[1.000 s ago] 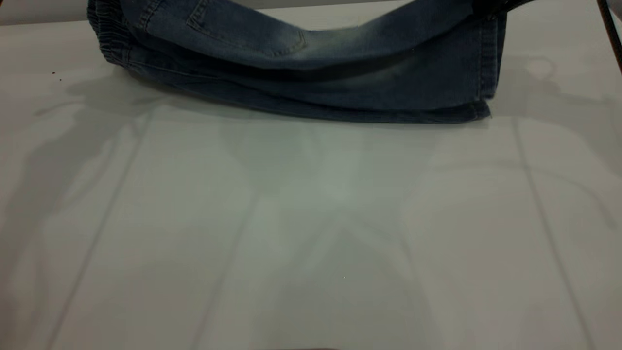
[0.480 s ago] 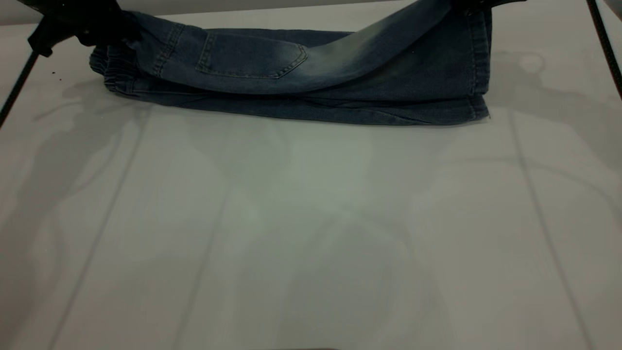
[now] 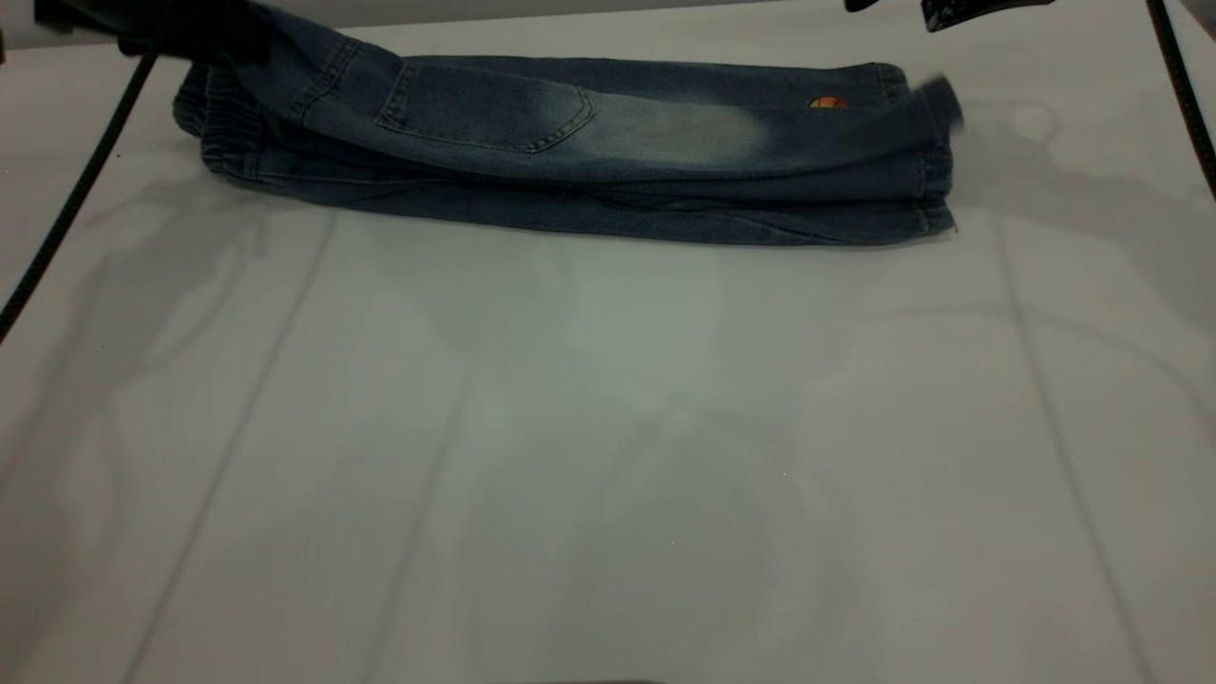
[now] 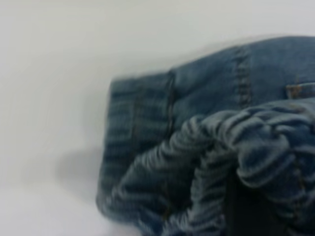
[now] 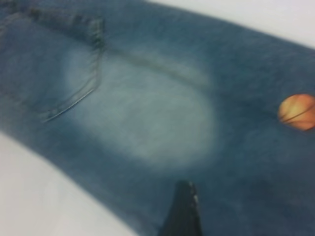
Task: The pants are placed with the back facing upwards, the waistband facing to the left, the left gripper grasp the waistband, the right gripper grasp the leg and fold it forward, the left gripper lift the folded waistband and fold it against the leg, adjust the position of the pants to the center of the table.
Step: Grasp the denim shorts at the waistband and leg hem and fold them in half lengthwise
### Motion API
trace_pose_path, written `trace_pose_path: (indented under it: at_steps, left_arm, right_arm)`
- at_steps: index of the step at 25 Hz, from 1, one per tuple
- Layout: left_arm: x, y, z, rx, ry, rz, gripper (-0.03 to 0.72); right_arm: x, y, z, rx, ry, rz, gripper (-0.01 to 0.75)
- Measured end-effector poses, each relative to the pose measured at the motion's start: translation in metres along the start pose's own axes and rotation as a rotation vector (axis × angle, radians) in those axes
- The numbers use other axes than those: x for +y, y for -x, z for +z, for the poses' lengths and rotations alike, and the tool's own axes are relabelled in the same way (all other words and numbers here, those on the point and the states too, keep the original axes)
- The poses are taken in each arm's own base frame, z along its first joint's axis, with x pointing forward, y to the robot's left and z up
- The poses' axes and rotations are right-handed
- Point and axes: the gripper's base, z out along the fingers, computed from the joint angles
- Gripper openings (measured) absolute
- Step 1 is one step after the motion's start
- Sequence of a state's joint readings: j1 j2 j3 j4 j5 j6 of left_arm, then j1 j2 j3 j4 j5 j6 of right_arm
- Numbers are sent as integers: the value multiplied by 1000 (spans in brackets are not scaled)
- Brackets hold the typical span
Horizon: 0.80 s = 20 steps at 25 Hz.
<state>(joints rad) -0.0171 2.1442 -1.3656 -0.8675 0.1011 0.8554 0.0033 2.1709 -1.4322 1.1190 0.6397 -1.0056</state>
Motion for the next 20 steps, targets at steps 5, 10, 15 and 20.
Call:
trace_pose_path:
  at_steps: [5,10,15,20]
  left_arm:
    - [-12,22,-5,7,-123,140,352]
    - [-19,47,-13,-27,-190,196,357]
    - [-21,52,-15,-26,-211,196,357]
    - [-29,41,-18,85,-314,153,358]
  right_arm:
    - [27,-9,5,103,137,-47,568]
    - [72,-24,25,210,186,-195,544]
    - [122,-45,51,275,220,-320,524]
    - [141,-68,82,301,192,-377,521]
